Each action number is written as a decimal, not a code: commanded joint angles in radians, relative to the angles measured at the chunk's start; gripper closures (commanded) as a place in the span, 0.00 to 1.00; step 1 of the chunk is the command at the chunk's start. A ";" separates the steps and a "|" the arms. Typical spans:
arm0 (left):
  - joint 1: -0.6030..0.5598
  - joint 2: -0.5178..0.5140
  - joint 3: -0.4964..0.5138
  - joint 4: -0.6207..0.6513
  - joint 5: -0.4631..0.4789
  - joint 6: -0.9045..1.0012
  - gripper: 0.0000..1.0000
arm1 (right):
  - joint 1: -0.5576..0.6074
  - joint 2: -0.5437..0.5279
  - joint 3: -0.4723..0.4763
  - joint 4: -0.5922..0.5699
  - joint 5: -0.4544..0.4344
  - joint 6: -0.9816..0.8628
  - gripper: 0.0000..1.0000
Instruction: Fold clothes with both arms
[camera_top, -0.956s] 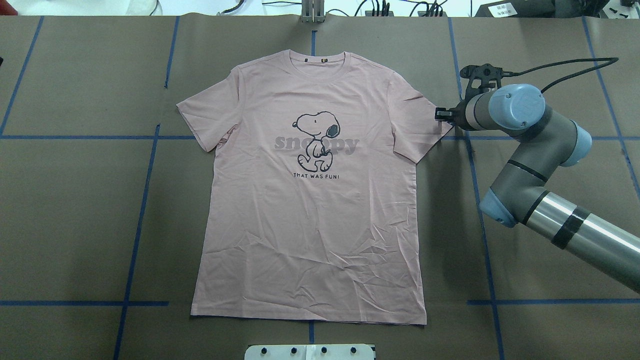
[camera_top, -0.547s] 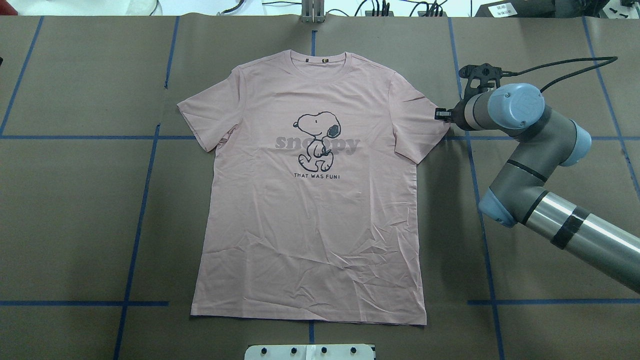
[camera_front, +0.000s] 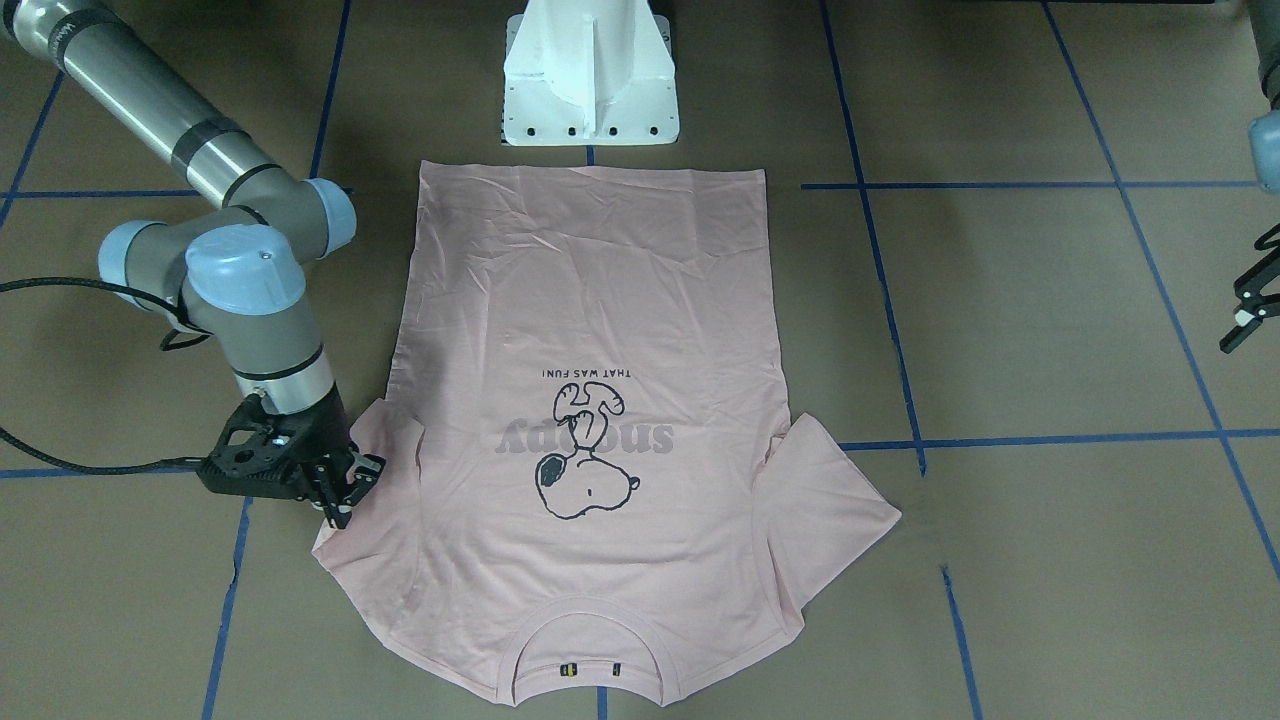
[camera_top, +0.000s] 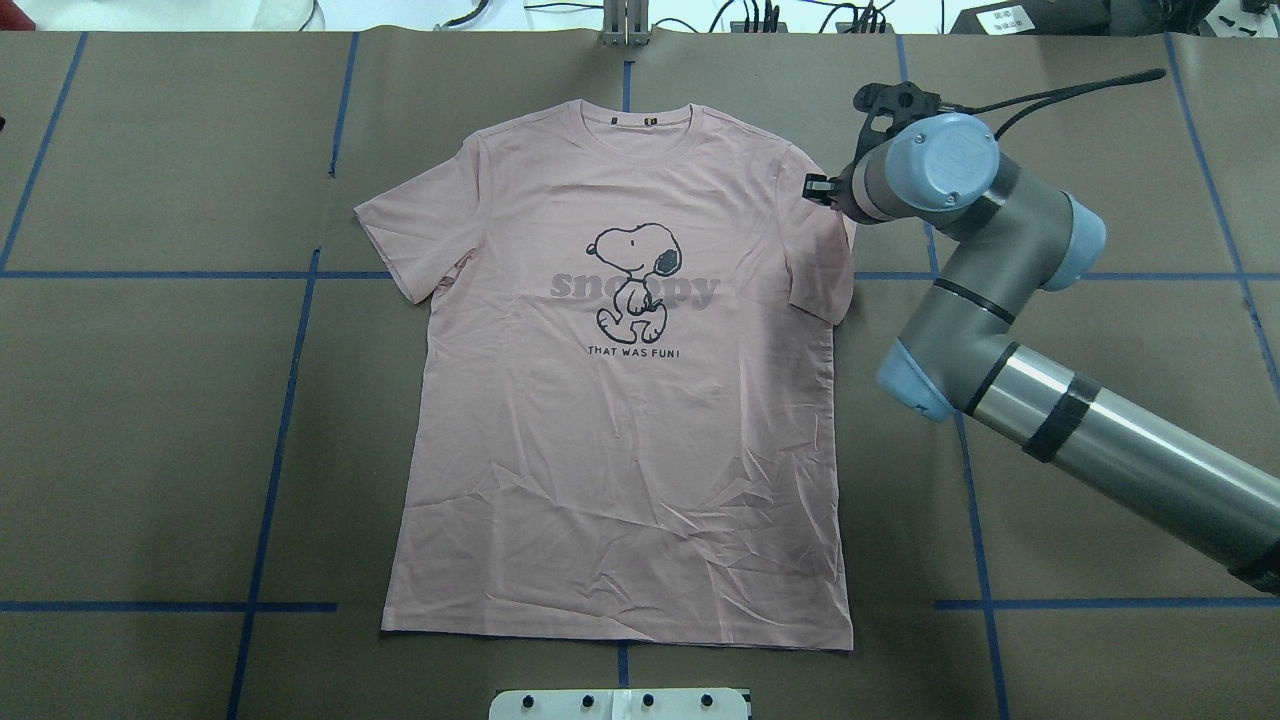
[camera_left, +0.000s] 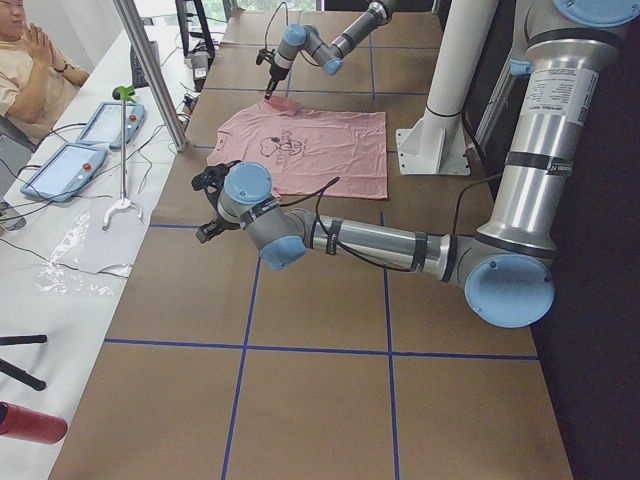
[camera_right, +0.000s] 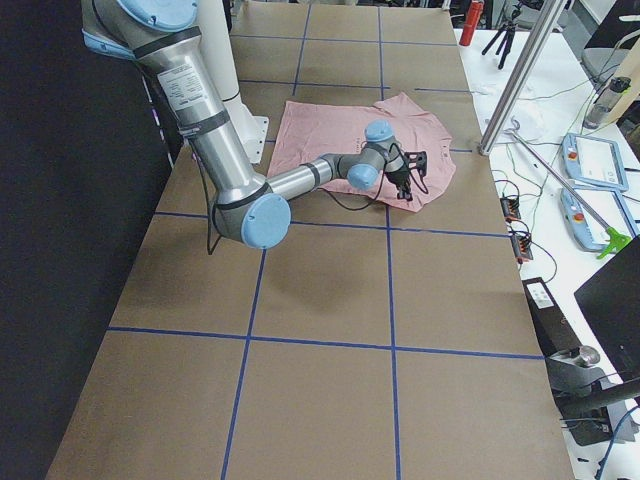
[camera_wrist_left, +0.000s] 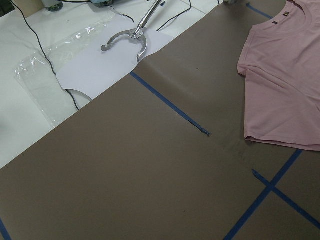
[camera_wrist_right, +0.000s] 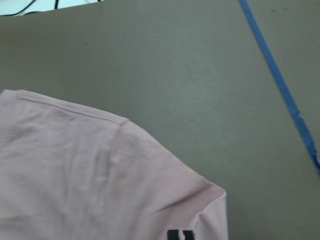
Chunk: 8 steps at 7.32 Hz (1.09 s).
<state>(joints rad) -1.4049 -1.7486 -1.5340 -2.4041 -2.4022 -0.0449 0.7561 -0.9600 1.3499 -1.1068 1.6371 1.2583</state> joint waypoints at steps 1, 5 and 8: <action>0.000 0.003 0.000 -0.001 0.000 -0.001 0.00 | -0.058 0.141 -0.021 -0.160 -0.071 0.111 1.00; 0.000 0.003 -0.002 0.000 0.017 0.000 0.00 | -0.107 0.158 -0.031 -0.154 -0.117 0.090 0.00; 0.087 -0.046 -0.003 0.008 0.055 -0.196 0.04 | 0.053 0.141 0.030 -0.209 0.127 -0.095 0.00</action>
<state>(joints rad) -1.3751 -1.7679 -1.5374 -2.3985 -2.3559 -0.1328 0.7213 -0.8082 1.3444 -1.2838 1.6396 1.2500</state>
